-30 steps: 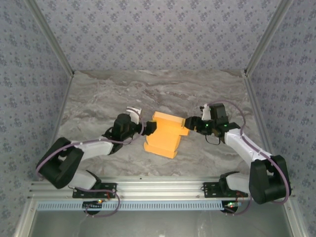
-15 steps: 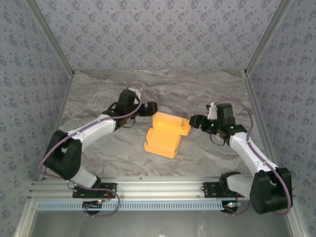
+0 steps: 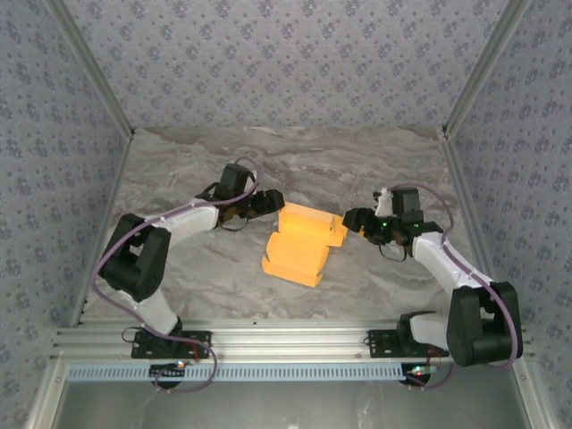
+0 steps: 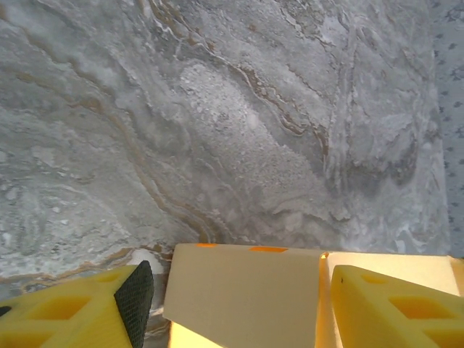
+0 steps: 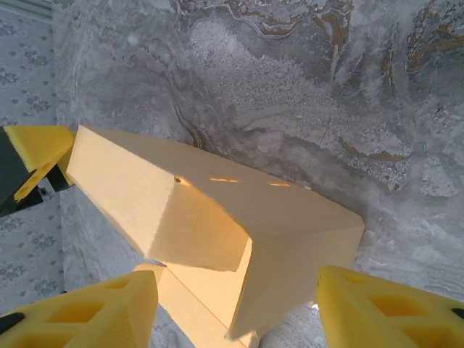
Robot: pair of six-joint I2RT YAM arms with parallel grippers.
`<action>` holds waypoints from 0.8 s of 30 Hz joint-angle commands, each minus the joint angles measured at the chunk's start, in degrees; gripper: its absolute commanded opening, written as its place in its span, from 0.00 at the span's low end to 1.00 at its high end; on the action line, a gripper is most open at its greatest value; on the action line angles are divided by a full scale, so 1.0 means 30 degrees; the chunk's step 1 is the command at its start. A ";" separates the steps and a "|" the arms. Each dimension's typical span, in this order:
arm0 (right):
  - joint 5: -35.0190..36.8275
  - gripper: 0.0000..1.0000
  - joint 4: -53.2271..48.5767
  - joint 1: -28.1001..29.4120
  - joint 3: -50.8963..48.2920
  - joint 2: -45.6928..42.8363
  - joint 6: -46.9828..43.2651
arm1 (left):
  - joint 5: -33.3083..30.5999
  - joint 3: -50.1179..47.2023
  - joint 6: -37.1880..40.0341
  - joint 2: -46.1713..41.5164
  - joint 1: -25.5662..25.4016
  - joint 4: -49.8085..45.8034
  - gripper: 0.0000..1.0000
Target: Fold the paper box
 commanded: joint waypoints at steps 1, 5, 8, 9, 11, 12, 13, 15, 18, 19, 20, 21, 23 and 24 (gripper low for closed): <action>-0.0631 0.59 0.0744 -0.0207 -0.0356 0.0745 0.0068 | 0.1458 -0.0271 -0.0762 0.0188 0.0065 0.1198 0.68; -0.0689 0.53 0.1427 -0.0233 -0.0242 0.1680 0.0033 | 0.1822 -0.0853 -0.1368 0.0286 0.0069 0.2323 0.68; -0.0926 0.49 0.1927 -0.0234 -0.0125 0.2349 0.0033 | 0.2247 -0.1149 -0.1641 0.0316 0.0033 0.2904 0.67; -0.1006 0.49 0.2100 -0.0233 -0.0122 0.2497 0.0103 | 0.2351 -0.1142 -0.1669 0.0381 0.0039 0.2760 0.66; -0.1098 0.47 0.2378 -0.0190 -0.0120 0.2788 0.0189 | 0.2399 -0.1168 -0.1632 0.0461 0.0055 0.2657 0.62; -0.1148 0.46 0.2510 -0.0147 -0.0110 0.2931 0.0192 | 0.2385 -0.1273 -0.1625 0.0505 0.0032 0.2733 0.60; -0.1192 0.46 0.2641 -0.0122 -0.0073 0.3044 0.0249 | 0.2346 -0.1348 -0.1605 0.0535 0.0031 0.2838 0.57; -0.1198 0.45 0.2818 -0.0014 -0.0047 0.3213 0.0335 | 0.2484 -0.1441 -0.1674 0.0606 0.0019 0.3105 0.52; -0.1121 0.44 0.3137 0.0115 -0.0036 0.3335 0.0448 | 0.2778 -0.1483 -0.1882 0.0615 -0.0083 0.3582 0.50; -0.1132 0.44 0.3254 0.0141 -0.0023 0.3399 0.0517 | 0.2784 -0.1504 -0.2076 0.0594 -0.0096 0.3701 0.49; -0.1179 0.44 0.3405 0.0175 -0.0007 0.3461 0.0560 | 0.2818 -0.1497 -0.2228 0.0579 -0.0139 0.3823 0.49; -0.1225 0.44 0.3547 0.0252 0.0022 0.3547 0.0598 | 0.2820 -0.1519 -0.2400 0.0577 -0.0223 0.3958 0.49; -0.1179 0.44 0.3675 0.0379 0.0129 0.3660 0.0614 | 0.2703 -0.1559 -0.2564 0.0625 -0.0421 0.4160 0.49; -0.1167 0.44 0.3755 0.0455 0.0213 0.3695 0.0619 | 0.2578 -0.1584 -0.2568 0.0659 -0.0567 0.4204 0.50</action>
